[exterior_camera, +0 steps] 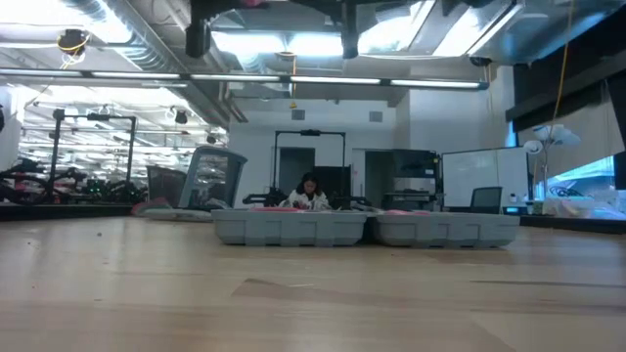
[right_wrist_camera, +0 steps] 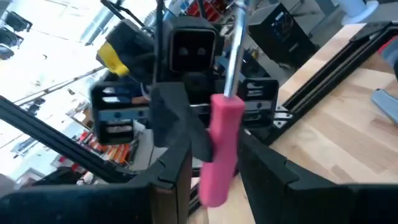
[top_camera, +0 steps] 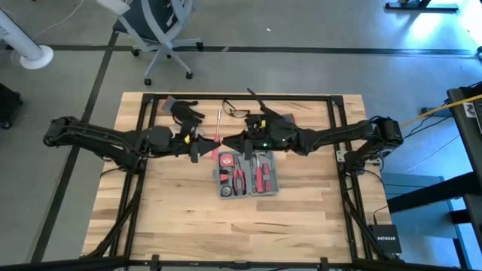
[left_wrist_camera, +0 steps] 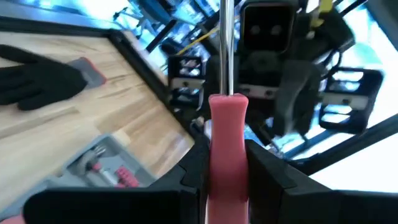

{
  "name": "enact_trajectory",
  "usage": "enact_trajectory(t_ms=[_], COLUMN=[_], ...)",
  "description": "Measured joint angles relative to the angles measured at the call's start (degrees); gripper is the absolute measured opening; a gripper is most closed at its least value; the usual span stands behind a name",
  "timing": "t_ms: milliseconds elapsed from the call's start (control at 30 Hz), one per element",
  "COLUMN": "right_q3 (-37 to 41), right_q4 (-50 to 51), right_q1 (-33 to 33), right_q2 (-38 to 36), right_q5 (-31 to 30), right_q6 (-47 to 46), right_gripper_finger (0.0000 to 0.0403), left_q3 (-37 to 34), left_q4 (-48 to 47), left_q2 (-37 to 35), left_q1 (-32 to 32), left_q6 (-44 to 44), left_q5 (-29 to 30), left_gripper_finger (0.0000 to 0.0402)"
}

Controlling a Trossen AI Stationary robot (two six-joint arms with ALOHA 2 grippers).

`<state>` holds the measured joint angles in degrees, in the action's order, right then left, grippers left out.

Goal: Prefit tool cases
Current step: Put the orange socket wrench into the gray prefit tool case

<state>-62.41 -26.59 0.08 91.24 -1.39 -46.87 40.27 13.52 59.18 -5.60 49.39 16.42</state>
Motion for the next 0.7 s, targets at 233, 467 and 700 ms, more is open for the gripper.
enact_trajectory(t_ms=[233, 467, 700], right_q3=[-2.3, -2.2, -2.2], right_q4=[1.8, 2.7, 0.7], right_q1=[-0.2, -0.1, -0.1], right_q2=[0.7, 0.7, 0.7], right_q5=[-1.3, -1.0, 0.6], right_q6=[0.9, 0.9, 0.8], right_gripper_finger=[0.0120, 0.0120, 0.0120], left_q3=[0.0, 0.0, 0.0], left_q4=[1.6, 3.9, 8.5], left_q2=[1.0, 1.5, 4.6], left_q1=[0.0, 0.4, 0.4], left_q6=[0.0, 0.2, 1.6], left_q5=[-0.1, -0.2, -2.6], left_gripper_finger=[0.0065, 0.0065, 0.0065])
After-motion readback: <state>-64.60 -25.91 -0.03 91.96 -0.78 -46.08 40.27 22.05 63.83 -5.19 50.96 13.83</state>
